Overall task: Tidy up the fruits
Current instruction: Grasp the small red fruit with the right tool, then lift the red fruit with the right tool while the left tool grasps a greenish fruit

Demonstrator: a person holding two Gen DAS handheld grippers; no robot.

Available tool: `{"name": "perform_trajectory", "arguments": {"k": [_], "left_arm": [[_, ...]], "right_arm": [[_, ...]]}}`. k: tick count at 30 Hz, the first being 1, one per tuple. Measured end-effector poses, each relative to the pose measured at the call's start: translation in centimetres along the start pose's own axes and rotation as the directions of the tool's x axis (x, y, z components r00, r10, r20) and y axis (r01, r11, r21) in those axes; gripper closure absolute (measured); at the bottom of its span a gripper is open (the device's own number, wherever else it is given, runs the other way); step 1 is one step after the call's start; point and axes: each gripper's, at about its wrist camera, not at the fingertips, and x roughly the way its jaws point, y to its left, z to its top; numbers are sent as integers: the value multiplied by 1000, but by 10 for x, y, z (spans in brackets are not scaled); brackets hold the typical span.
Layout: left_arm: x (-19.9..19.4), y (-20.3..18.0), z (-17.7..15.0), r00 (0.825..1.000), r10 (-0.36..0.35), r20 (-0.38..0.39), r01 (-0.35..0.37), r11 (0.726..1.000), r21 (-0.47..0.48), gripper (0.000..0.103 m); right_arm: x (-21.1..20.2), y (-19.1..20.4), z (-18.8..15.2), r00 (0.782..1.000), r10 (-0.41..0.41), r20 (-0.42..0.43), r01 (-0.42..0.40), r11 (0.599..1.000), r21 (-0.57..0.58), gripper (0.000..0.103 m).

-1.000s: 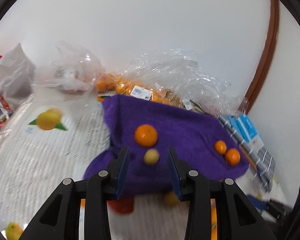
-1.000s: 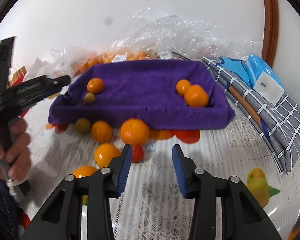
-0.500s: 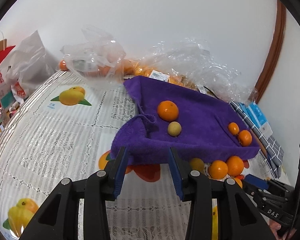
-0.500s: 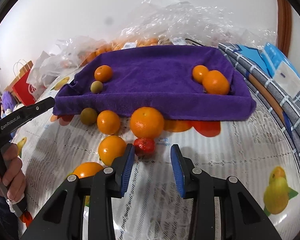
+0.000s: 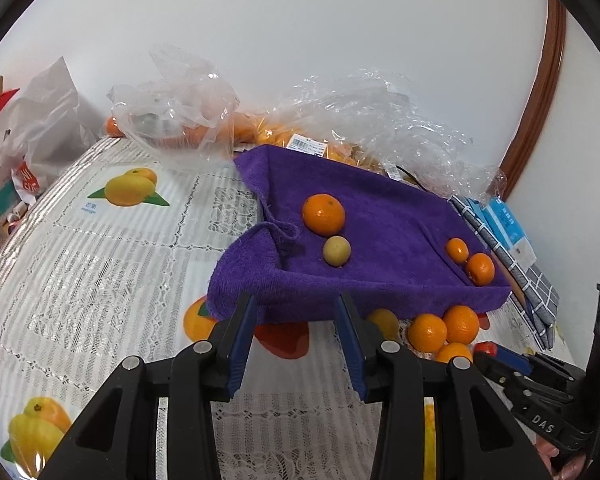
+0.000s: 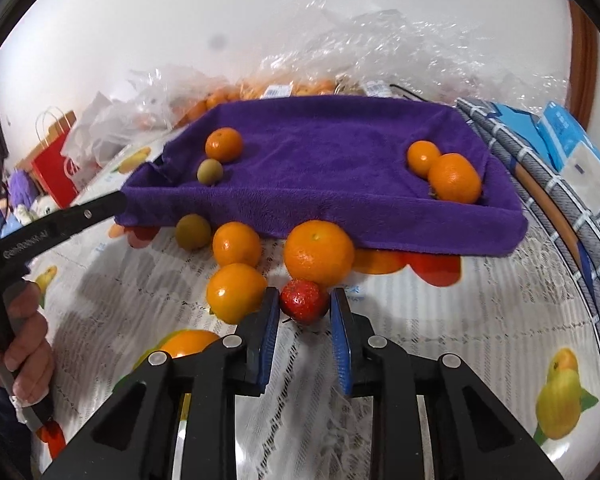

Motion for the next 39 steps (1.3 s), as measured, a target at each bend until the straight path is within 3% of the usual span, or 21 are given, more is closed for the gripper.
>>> {"name": "perform_trajectory", "arguments": {"k": [7,13,18,23,26,32,39], "left_arm": [[-1,-15,-6,999,-52,-17,53,997,59,64],[6,-43,-16,992,-92,-87,105,981,166,64],[30,-63,-15,985,-50,-164,85,973,212,64],[53,-66,-8,978,1,-208,37,983,179,65],[55,-67,-6,979,-28,-203,62,984,164,76],[43,-64,-9,975,-138,-174,163,977,139,77],[24,-59,-7,986,-148,-76,156,981,118,77]], "right_arm": [[-30,-33,-19,997,-53,52,48,995,82,77],[-44,-61,-29,989,-136,52,128,984,121,77],[-41,-80,-32,998,-40,39,32,980,196,77],[-41,-75,-32,998,-41,41,33,984,176,77],[-41,-75,-32,999,-37,37,30,983,182,77],[-45,-75,-33,998,-2,64,-9,985,174,77],[-50,-73,-33,996,-28,80,15,986,168,77]]}}
